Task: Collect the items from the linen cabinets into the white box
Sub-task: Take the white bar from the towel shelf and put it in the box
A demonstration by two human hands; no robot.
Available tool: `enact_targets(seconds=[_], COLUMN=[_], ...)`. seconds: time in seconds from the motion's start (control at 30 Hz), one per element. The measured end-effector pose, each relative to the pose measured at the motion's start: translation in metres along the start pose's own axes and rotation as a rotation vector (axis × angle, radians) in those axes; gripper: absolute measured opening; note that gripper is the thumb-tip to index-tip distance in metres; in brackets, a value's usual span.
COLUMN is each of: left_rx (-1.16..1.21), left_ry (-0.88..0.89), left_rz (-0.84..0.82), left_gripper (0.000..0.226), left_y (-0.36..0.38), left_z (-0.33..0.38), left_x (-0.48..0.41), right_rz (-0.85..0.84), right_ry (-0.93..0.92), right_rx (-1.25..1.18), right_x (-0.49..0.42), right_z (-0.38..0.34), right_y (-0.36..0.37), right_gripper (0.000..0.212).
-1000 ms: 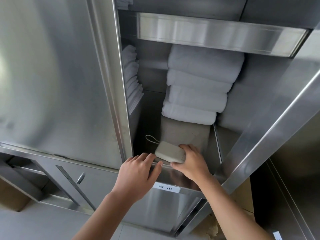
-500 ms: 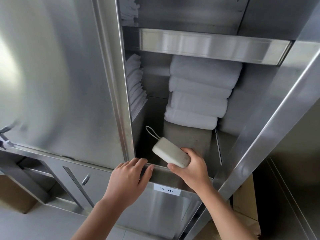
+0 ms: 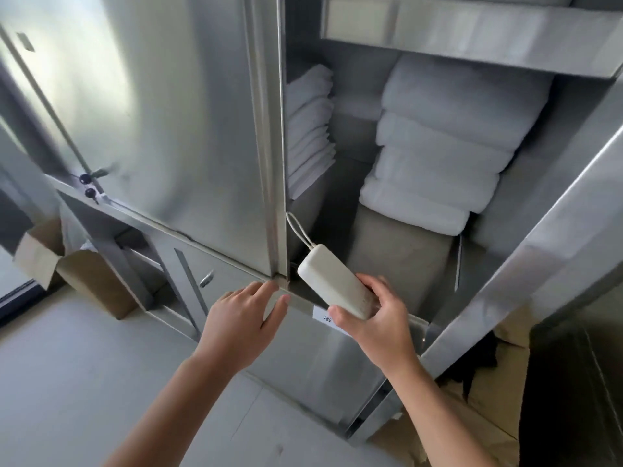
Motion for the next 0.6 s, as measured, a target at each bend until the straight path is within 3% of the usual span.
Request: enact_targets(seconds=[0.3,0.6], left_rx=[-0.226,-0.439], left_ry=[-0.425,-0.848], left_rz=[0.118,0.336], left_gripper=[0.052,0.053], left_y=[-0.075,-0.203], left_z=[-0.044,-0.099], left_x=[0.157,0.375], right_rz=[-0.406,-0.761], right_ry=[-0.275,-0.653], right_rx=[-0.162,-0.199], right_x=[0.054,0.195], right_z=[-0.081,-0.233], right_y=[0.096,0.241], right_gripper=[0.058,0.069])
Point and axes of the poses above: each hand's wrist, its own x-axis away from the middle knuckle, its own y-axis out of the palm, z = x × y, the point moved 9 cm from there along -x, towards the middle knuckle, and after that the axes turned 8 degrees about x, right-handed, at the moved point
